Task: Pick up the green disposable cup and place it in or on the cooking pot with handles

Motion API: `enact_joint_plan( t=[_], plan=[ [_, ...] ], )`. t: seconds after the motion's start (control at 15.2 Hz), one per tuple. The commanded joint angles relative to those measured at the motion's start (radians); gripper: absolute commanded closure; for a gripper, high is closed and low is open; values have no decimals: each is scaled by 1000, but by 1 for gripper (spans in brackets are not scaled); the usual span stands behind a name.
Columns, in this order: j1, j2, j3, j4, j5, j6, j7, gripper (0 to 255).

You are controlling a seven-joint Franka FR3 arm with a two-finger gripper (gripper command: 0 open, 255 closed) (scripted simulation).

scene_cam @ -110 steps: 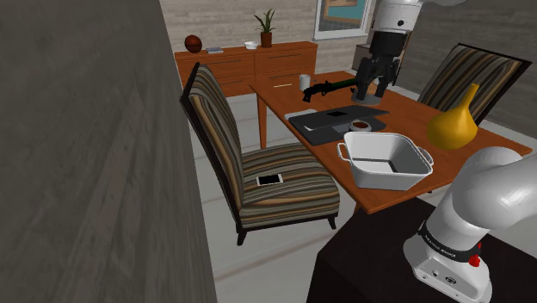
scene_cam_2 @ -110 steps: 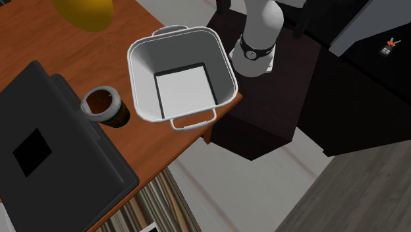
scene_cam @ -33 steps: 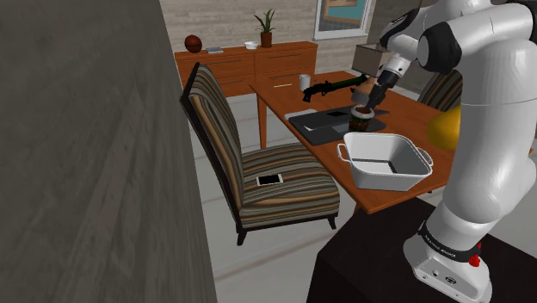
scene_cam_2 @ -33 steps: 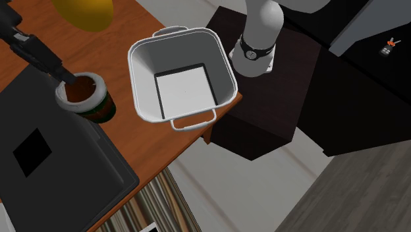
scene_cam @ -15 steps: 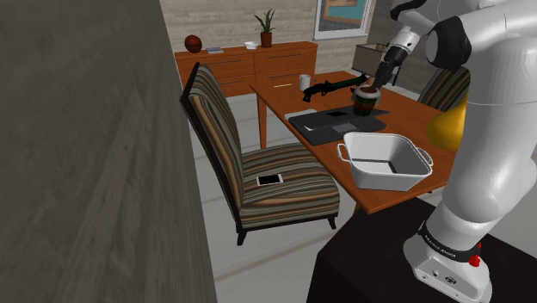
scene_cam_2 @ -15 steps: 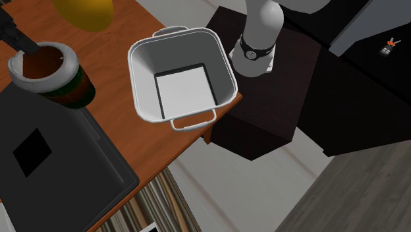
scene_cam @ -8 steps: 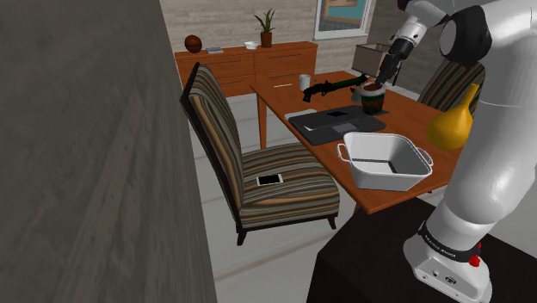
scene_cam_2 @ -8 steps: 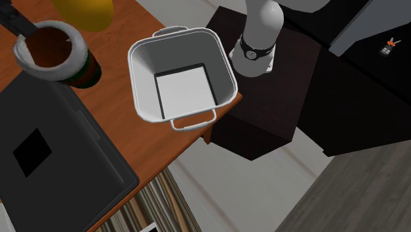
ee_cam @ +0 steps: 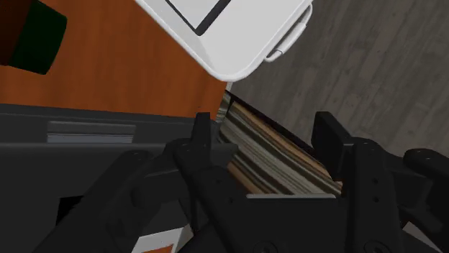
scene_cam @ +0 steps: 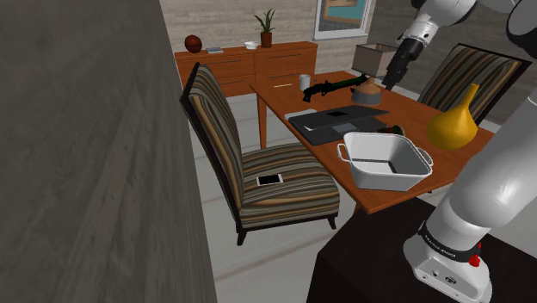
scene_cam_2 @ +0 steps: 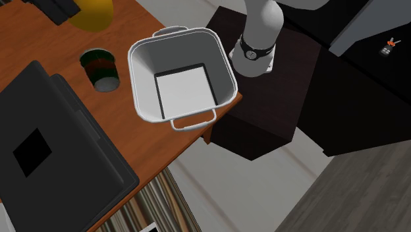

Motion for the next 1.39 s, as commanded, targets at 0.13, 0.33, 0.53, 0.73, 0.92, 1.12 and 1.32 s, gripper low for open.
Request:
enact_joint_plan(
  t=[0.13, 0.33, 0.53, 0.73, 0.92, 1.12, 1.32],
  plan=[
    [14, -192, 188, -256, -315, 339, 305, 0],
    [-27, -228, 336, -415, -553, 532, 560, 0],
    [-75, -190, 461, -520, -808, 656, 846, 0],
    [-117, -92, 558, -565, -1082, 692, 1163, 0],
    [-127, -37, 566, -576, -1180, 708, 1270, 0],
    [-139, -14, 551, -586, -1200, 748, 1279, 0],
    [-151, 8, 539, -593, -1218, 781, 1288, 0]
  ],
)
